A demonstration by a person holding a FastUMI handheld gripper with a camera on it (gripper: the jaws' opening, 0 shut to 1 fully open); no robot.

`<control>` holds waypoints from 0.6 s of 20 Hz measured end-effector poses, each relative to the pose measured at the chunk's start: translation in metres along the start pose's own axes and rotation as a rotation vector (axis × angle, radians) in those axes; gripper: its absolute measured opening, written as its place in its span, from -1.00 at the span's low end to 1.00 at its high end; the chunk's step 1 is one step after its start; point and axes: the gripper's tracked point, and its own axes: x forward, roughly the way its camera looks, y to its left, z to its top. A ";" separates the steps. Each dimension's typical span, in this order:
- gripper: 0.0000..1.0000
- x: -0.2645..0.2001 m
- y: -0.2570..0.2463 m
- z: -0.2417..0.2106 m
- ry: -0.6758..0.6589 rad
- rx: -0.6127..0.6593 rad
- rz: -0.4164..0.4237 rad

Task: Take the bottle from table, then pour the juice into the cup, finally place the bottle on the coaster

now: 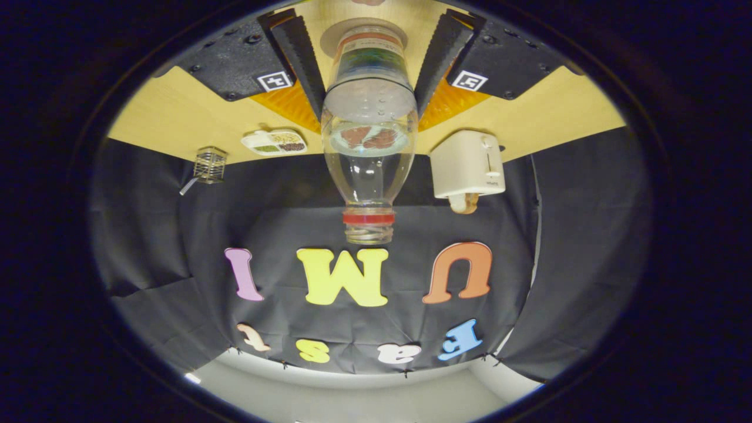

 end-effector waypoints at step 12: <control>1.00 -0.051 -0.011 0.062 -0.002 0.024 0.001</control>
